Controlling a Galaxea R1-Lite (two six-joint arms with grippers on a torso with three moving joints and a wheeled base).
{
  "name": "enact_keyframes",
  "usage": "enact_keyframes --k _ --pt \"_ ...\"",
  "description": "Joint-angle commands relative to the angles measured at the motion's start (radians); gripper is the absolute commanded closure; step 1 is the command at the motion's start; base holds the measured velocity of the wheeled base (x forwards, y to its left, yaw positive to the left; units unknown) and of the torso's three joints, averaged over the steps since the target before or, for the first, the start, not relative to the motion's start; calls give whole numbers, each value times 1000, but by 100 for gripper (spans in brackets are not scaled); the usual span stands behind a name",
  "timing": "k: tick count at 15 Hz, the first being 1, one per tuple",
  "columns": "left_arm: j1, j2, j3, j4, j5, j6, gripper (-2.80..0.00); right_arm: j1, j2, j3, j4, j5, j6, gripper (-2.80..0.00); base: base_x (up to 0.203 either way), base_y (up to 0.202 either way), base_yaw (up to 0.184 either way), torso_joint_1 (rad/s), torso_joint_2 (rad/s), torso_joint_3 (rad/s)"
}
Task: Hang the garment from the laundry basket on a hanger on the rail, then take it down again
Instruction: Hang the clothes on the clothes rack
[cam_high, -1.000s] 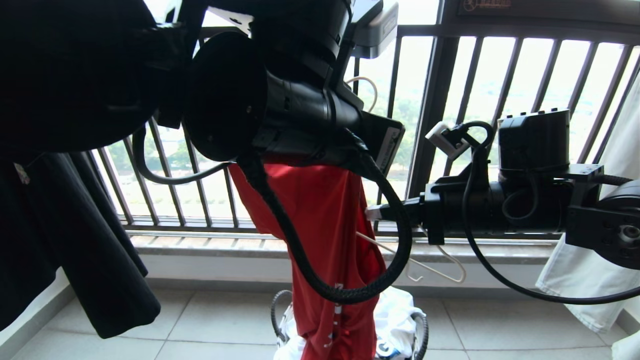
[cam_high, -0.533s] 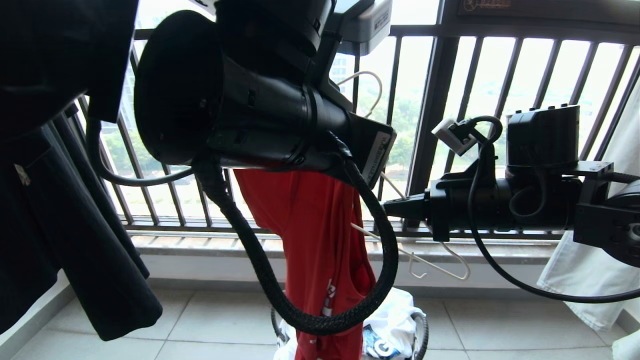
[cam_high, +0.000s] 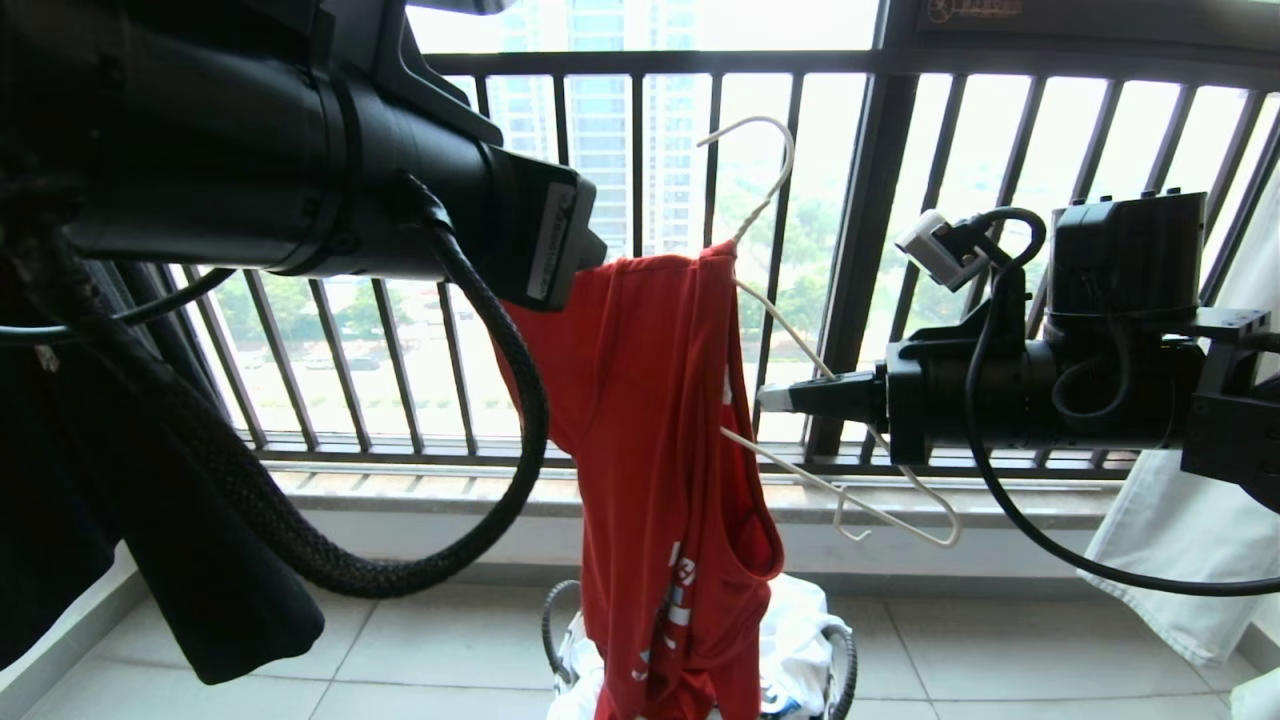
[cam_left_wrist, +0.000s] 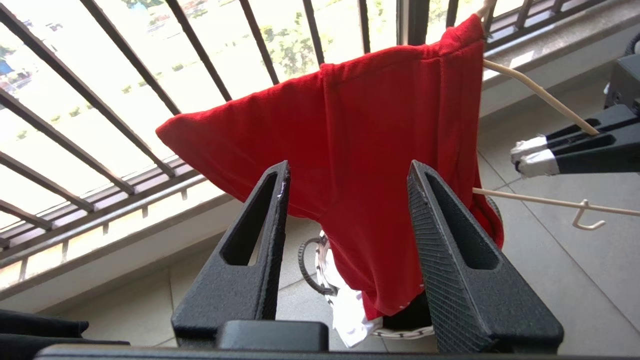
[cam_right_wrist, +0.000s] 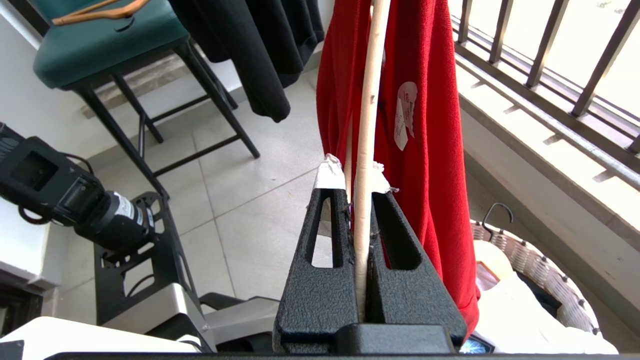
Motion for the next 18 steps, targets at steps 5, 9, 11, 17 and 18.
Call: enact_keyframes --k 5,9,11,17,18 --pt "287 93 -161 43 -65 266 0 -5 14 -4 -6 17 6 0 0 0 0 0 0 0" --pt "432 122 -201 81 -411 381 0 -14 32 -15 -4 17 5 0 0 0 0 0 0 0" --pt "510 144 -208 93 -596 432 0 -14 37 -6 -4 32 -4 0 0 0 0 0 0 0" --pt "543 145 -206 309 -872 502 0 -50 44 58 -4 192 -164 0 0 0 0 0 0 0" --pt "532 133 -206 361 -914 519 0 -59 44 64 -4 211 -178 0 0 0 0 0 0 0"
